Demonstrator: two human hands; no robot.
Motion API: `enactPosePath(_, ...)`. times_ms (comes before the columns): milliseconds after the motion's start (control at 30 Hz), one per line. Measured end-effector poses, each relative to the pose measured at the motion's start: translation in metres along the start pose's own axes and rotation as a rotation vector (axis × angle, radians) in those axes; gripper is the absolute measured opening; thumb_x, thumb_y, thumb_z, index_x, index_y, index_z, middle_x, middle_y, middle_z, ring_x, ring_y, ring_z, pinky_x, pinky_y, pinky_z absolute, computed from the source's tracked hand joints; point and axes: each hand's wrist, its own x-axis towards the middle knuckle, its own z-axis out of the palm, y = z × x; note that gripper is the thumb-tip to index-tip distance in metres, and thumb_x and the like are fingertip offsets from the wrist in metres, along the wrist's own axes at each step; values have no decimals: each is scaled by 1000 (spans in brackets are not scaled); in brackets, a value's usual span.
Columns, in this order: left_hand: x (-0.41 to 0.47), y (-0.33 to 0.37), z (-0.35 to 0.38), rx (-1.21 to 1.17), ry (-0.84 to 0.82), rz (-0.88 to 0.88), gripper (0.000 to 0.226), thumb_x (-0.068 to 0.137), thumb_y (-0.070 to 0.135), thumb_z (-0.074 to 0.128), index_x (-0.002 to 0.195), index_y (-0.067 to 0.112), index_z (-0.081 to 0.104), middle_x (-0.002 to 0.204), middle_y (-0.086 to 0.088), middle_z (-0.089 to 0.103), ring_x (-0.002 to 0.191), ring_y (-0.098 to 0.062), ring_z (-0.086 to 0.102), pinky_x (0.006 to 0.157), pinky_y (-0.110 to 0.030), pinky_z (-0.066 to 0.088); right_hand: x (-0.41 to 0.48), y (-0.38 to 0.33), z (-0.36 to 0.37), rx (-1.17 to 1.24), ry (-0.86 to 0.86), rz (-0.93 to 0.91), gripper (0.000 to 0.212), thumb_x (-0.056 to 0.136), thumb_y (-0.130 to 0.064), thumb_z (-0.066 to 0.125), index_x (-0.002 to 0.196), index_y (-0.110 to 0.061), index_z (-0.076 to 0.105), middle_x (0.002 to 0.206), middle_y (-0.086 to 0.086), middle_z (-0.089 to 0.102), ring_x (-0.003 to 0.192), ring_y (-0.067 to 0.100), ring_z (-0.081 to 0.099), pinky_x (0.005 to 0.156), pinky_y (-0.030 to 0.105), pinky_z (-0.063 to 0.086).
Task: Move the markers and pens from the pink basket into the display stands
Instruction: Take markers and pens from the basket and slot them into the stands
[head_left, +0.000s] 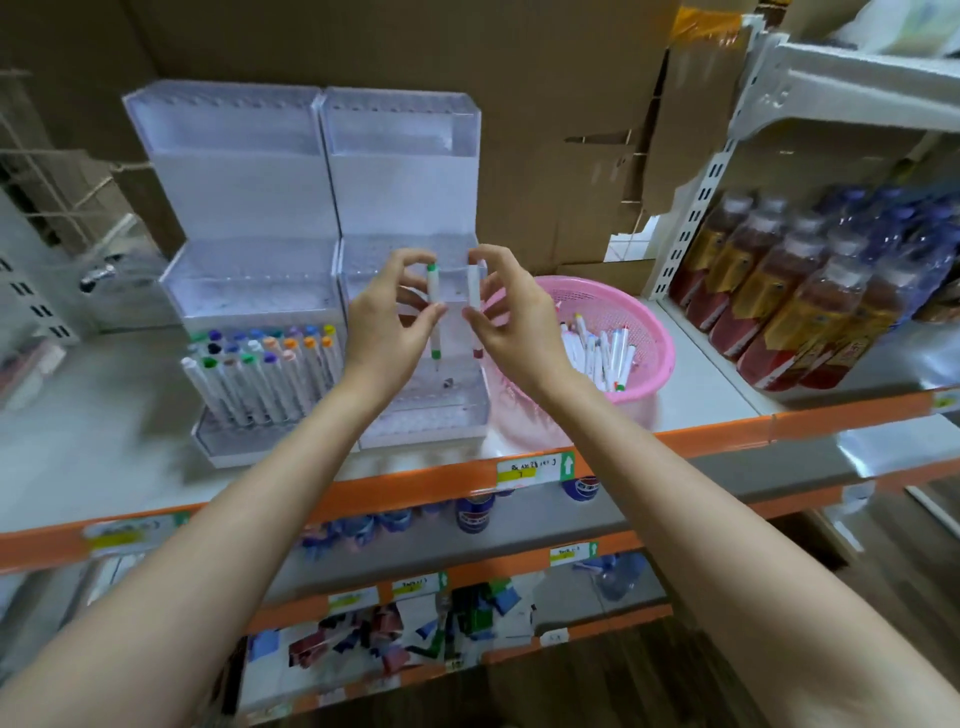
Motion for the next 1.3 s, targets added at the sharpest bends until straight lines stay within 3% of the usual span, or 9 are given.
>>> enactPosePath(100, -2, -11, -31, 23, 14, -11, 40, 79, 9, 75, 113, 15, 55, 86, 5, 61, 70, 10, 59, 67, -6, 46, 0, -18, 25, 8, -12, -3, 45, 84, -3, 66, 124, -17, 51, 88, -9, 51, 69, 17, 60, 58, 18, 51)
enactPosePath(233, -4, -25, -67, 45, -19, -17, 41, 79, 10, 75, 114, 17, 55, 85, 6, 61, 71, 4, 60, 68, -10, 48, -1, -41, 58, 40, -39, 9, 44, 85, -3, 64, 123, -20, 50, 84, -8, 48, 65, 21, 60, 57, 40, 56)
enactPosePath(333, -7, -33, -92, 38, -16, -15, 41, 79, 11, 75, 114, 16, 54, 83, 7, 59, 71, 0, 60, 67, -10, 48, 0, -57, 80, 52, -38, 11, 45, 84, -1, 64, 123, -19, 50, 82, -11, 46, 64, 23, 59, 56, 45, 55)
enactPosePath(433, -11, -41, -112, 31, -11, -13, 40, 80, 11, 75, 114, 15, 54, 82, 10, 57, 71, 0, 61, 67, -8, 49, 1, -70, 99, 34, -28, 16, 44, 84, -2, 66, 122, -18, 50, 81, -10, 47, 65, 22, 60, 58, 42, 55)
enactPosePath(600, -13, -50, -126, -3, -25, -13, 40, 80, 10, 75, 113, 13, 54, 81, 16, 54, 71, 0, 61, 66, -10, 50, -5, -82, 118, 40, -24, 26, 42, 85, -5, 67, 120, -18, 48, 88, 9, 54, 63, 22, 60, 58, 40, 54)
enactPosePath(800, -13, -56, -119, -25, -91, 0, 37, 81, 11, 73, 110, 17, 53, 88, 4, 59, 77, -8, 64, 70, -20, 54, -6, -79, 123, -10, -7, 78, 44, 84, -6, 68, 120, -19, 47, 87, 3, 55, 66, 20, 61, 57, 30, 53)
enactPosePath(967, -17, -63, -112, -1, -115, 9, 32, 80, 10, 73, 105, 12, 53, 88, 0, 59, 78, -14, 63, 69, -17, 53, -13, -70, 127, -4, -1, 85, 45, 83, -5, 68, 120, -20, 47, 85, -3, 52, 65, 17, 58, 55, 25, 50)
enactPosePath(1167, -15, -68, -115, 51, -140, 83, 31, 80, 10, 74, 104, 8, 54, 87, 2, 57, 76, -14, 63, 69, -16, 52, -14, -67, 131, 50, 28, 87, 43, 84, -10, 69, 121, -17, 48, 87, 8, 57, 65, 21, 60, 49, 19, 48)
enactPosePath(1300, -15, -74, -115, 69, -164, 53, 32, 79, 14, 76, 101, 8, 54, 85, -2, 60, 74, -14, 63, 67, -15, 49, -13, -67, 131, 39, 26, 84, 44, 83, -4, 67, 121, -16, 48, 85, 0, 52, 66, 19, 60, 56, 22, 50)
